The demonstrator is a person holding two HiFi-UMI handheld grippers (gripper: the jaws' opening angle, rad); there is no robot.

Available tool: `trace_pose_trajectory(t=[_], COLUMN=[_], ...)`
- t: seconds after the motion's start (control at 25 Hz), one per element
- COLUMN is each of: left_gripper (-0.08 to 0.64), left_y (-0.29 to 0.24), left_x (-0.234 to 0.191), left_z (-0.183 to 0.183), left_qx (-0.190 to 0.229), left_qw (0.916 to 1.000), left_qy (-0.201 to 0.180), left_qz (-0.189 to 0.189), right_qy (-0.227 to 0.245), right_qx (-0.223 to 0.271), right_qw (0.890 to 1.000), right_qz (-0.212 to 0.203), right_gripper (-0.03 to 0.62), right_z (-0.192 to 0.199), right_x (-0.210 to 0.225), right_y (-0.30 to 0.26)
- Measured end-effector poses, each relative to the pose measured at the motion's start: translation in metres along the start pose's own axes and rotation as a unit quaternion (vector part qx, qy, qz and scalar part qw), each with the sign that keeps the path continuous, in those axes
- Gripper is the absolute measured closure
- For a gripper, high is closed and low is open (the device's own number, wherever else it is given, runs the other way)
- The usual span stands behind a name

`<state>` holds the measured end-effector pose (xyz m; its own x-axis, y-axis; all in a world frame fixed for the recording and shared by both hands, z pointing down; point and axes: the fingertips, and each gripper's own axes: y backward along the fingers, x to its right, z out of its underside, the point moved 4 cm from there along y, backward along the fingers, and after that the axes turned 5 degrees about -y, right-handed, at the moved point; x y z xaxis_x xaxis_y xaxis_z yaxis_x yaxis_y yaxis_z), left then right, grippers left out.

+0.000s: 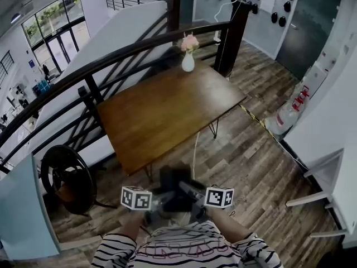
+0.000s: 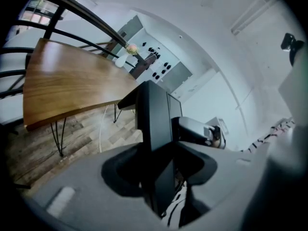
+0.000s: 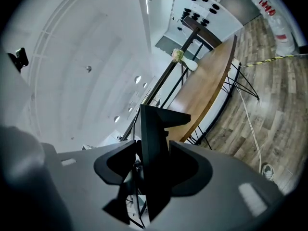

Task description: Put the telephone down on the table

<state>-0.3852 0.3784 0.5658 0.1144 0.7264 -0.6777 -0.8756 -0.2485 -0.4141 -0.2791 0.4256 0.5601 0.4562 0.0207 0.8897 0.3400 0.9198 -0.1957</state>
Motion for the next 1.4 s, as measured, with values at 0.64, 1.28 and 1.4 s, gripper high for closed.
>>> trace_pose_trajectory(t=[0.64,1.28,1.4], left_gripper=[0.367,0.365,0.365], left_y=[-0.107,-0.220,-0.228], left_x=[-0.022,-0.040,-0.046], left_z=[-0.103,-0.198,-0.209], left_qx=[0.018,0.064,0.066], left_qw=[0.9997,0.9957,0.9954], left_qy=[0.007,0.019,0.026], left_qz=[-0.016,-0.065,-0.064], right_qy=[0.001,0.021,0.017], right_qx=[-0.022,-0.077,-0.084], right_qw=[1.000,0.995,0.995], right_qz=[-0.016,-0.051,-0.053], right_gripper=[0.380,0.382,0.382], right_z=[-0.141,-0.286,-0.298], right_x=[0.061,0.125,0.131], right_y=[-0.007,-0.010,-0.017])
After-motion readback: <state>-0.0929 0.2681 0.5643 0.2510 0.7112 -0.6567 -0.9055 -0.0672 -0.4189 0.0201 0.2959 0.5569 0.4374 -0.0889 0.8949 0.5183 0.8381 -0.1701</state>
